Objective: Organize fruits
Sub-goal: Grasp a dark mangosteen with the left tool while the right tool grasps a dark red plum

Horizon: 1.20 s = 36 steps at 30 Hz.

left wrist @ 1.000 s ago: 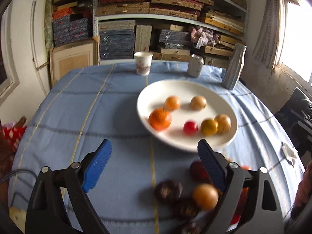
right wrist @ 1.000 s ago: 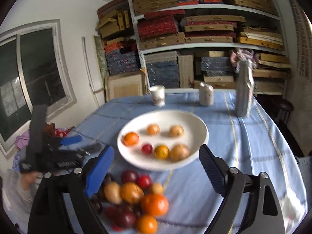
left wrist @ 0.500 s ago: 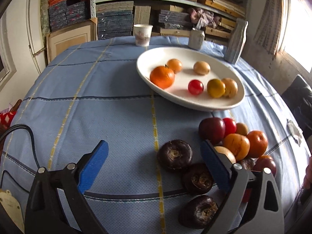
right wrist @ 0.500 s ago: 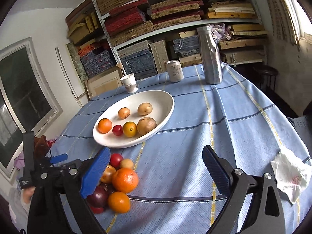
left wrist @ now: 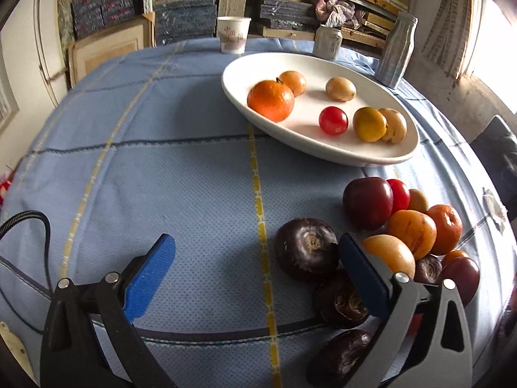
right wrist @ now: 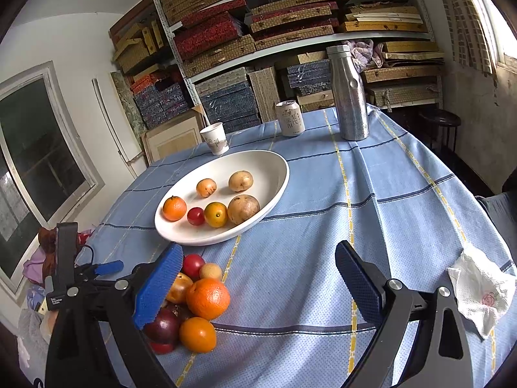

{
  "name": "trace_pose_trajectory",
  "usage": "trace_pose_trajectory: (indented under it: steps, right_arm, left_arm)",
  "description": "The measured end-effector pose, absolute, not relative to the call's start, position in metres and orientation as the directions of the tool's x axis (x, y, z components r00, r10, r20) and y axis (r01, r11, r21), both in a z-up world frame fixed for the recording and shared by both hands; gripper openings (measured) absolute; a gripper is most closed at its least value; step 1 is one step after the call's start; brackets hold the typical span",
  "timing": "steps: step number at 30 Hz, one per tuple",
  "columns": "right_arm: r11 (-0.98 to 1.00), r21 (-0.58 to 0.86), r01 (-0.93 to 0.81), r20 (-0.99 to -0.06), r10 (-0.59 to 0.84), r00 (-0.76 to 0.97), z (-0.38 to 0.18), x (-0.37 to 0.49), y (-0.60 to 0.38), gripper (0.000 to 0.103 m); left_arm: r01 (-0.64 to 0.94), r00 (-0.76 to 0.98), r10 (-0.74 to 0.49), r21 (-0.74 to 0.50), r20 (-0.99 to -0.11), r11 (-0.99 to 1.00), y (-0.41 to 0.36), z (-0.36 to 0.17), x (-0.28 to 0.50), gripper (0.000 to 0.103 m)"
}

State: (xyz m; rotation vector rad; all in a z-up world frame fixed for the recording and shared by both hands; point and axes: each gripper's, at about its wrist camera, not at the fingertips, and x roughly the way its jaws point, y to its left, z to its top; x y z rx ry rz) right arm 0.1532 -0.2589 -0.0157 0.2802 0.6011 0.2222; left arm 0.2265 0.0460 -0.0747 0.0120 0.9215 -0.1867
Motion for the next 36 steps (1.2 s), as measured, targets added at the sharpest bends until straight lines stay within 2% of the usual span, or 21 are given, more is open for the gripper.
trace_pose_trajectory:
  steps: [6,12,14,16,19,23,27,30,31,32,35,36]
  right_arm:
    - [0.939,0.322,-0.122,-0.522,0.283,0.805,-0.016,0.153,-0.259,0.096]
    - [0.94,0.319,-0.122,-0.525,0.283,0.803,-0.017,0.153,-0.258,0.096]
    - [0.94,0.316,-0.125,-0.528,0.284,0.8,-0.018,0.154,-0.258,0.096]
    - [0.942,0.311,-0.129,-0.529,0.284,0.799,-0.019,0.153,-0.257,0.096]
    - [0.942,0.307,-0.136,-0.539,0.29,0.791,-0.021,0.154,-0.255,0.096]
    - [0.939,0.285,-0.191,-0.548,0.323,0.771,-0.023,0.151,-0.243,0.096]
    - [0.949,0.175,-0.263,-0.559,0.316,0.766,-0.024,0.14,-0.214,0.096]
    - [0.946,0.107,-0.304,-0.578,0.309,0.755,-0.029,0.132,-0.196,0.096]
    - [0.943,0.093,-0.321,-0.582,0.313,0.751,-0.03,0.128,-0.19,0.096]
    - [0.936,0.07,-0.345,-0.584,0.319,0.746,-0.031,0.124,-0.183,0.096]
    - [0.916,-0.025,-0.4,-0.586,0.31,0.748,-0.035,0.112,-0.161,0.095]
    - [0.908,-0.049,-0.416,-0.588,0.31,0.747,-0.036,0.109,-0.155,0.092]
  left_arm:
    - [0.178,0.571,-0.187,-0.102,-0.799,0.979,0.046,-0.078,0.23,0.098]
    - [0.183,0.583,-0.177,-0.084,-0.793,0.979,0.046,-0.076,0.227,0.076]
    - [0.179,0.593,-0.156,-0.06,-0.79,0.982,0.046,-0.076,0.225,0.058]
    - [0.163,0.603,-0.116,-0.02,-0.789,0.986,0.049,-0.076,0.224,0.05]
    - [0.099,0.614,-0.041,0.025,-0.788,0.995,0.064,-0.076,0.225,0.049]
    - [0.072,0.615,-0.043,0.001,-0.788,0.997,0.076,-0.076,0.225,0.049]
    - [0.074,0.617,-0.032,0.017,-0.786,0.997,0.075,-0.076,0.225,0.049]
    - [0.058,0.617,-0.022,0.018,-0.787,0.998,0.077,-0.076,0.225,0.057]
    - [0.047,0.614,-0.014,0.019,-0.789,0.999,0.079,-0.077,0.226,0.064]
    - [0.043,0.613,-0.013,0.017,-0.79,0.999,0.079,-0.077,0.225,0.066]
    - [0.041,0.614,-0.01,0.019,-0.79,0.999,0.078,-0.077,0.226,0.066]
    - [0.042,0.614,-0.011,0.018,-0.79,0.999,0.078,-0.077,0.226,0.066]
